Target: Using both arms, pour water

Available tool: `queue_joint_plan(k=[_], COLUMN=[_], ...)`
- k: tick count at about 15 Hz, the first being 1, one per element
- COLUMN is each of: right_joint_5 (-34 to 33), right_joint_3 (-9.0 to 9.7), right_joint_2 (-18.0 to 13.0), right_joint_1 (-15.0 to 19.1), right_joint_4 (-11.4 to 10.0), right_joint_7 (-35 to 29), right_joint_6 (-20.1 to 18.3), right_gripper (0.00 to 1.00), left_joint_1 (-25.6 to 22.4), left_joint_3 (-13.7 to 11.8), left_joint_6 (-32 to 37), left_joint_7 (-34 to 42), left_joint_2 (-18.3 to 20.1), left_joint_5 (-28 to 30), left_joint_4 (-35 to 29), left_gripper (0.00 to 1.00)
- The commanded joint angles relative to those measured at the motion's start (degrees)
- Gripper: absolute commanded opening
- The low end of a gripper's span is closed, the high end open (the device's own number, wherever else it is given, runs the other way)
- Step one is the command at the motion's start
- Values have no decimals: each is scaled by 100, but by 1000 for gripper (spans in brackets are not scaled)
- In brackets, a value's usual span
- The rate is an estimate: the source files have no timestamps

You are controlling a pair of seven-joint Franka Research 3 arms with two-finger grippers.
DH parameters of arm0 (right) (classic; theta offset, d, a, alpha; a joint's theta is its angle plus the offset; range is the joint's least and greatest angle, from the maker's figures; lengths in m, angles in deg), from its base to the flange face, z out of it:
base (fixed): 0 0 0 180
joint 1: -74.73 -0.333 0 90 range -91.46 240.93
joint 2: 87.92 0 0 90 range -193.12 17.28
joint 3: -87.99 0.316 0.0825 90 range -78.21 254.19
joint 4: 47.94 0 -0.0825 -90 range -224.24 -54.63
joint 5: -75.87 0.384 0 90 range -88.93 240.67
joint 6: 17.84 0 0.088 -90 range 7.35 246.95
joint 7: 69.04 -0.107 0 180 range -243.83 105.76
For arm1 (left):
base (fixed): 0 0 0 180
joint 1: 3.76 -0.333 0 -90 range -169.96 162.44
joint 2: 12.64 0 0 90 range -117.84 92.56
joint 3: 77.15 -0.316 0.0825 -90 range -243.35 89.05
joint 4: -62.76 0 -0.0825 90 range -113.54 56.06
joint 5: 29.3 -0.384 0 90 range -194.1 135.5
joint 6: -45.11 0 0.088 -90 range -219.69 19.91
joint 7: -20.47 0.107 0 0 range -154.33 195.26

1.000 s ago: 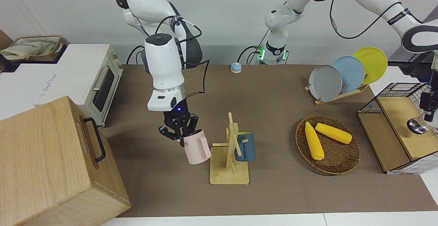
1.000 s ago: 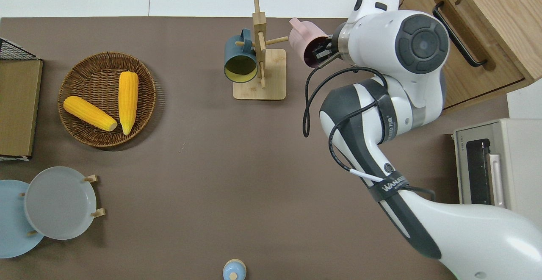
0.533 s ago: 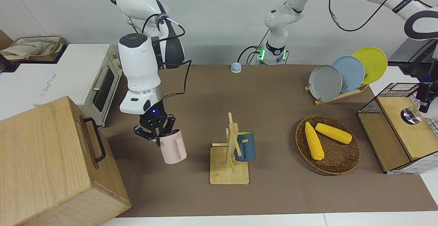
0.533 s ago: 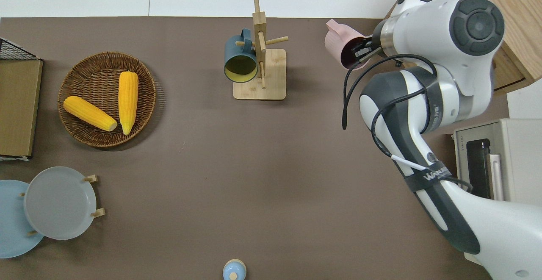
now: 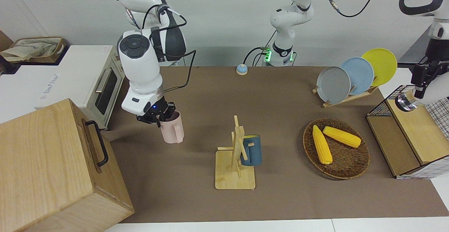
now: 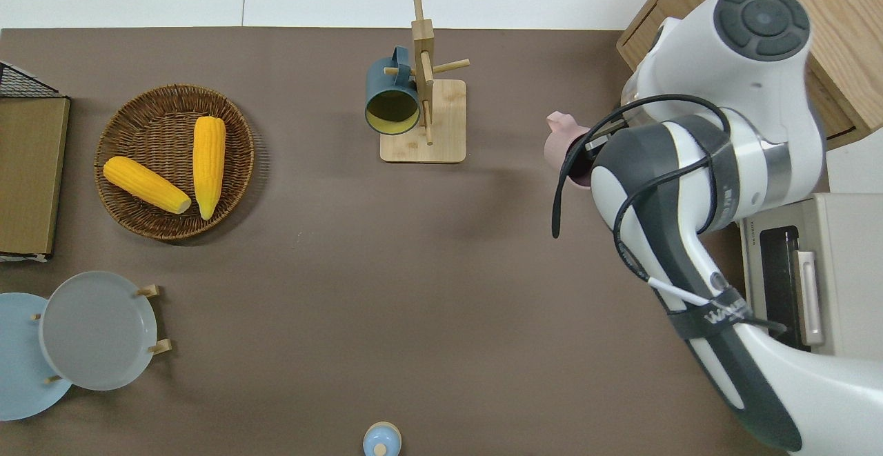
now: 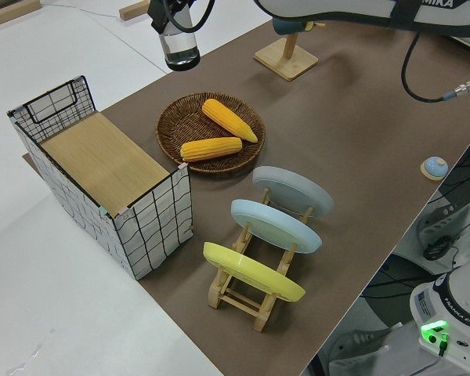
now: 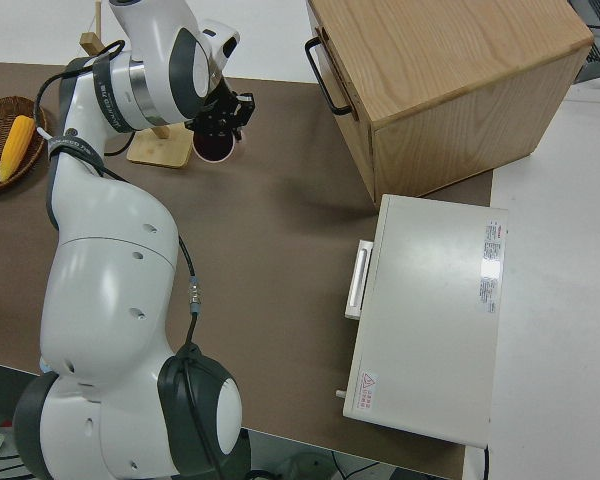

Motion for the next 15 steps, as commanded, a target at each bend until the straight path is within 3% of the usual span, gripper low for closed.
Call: queue_joint_plan(k=[1, 3, 7, 13, 15], right_joint_5=[399, 560, 1086, 1824, 1870], right_joint_3=[37, 46, 46, 46, 46], right_joint_2=[-459, -398, -188, 541, 752], right_joint_1=[-377, -684, -1317, -2073, -2310], right_joint_4=[-776, -803, -716, 65, 128], right_joint_7=[-1068, -1867, -2844, -4330, -4629], right_joint_6=[-383, -490, -420, -367, -122], right_gripper=[0, 0, 0, 0, 0], left_joint_1=[437, 595, 754, 754, 754], left_joint_3=[-48, -48, 110, 681, 795], left_joint_6=[-413, -984, -1223, -1329, -1382], left_joint_7=[-606, -852, -1291, -2110, -2267], left_joint_2=[641, 1001, 1529, 2504, 2777], left_joint_5=[-375, -402, -840, -1096, -1096], left_joint_4=[-935, -1656, -2474, -3670, -4057], left_gripper=[0, 0, 0, 0, 0])
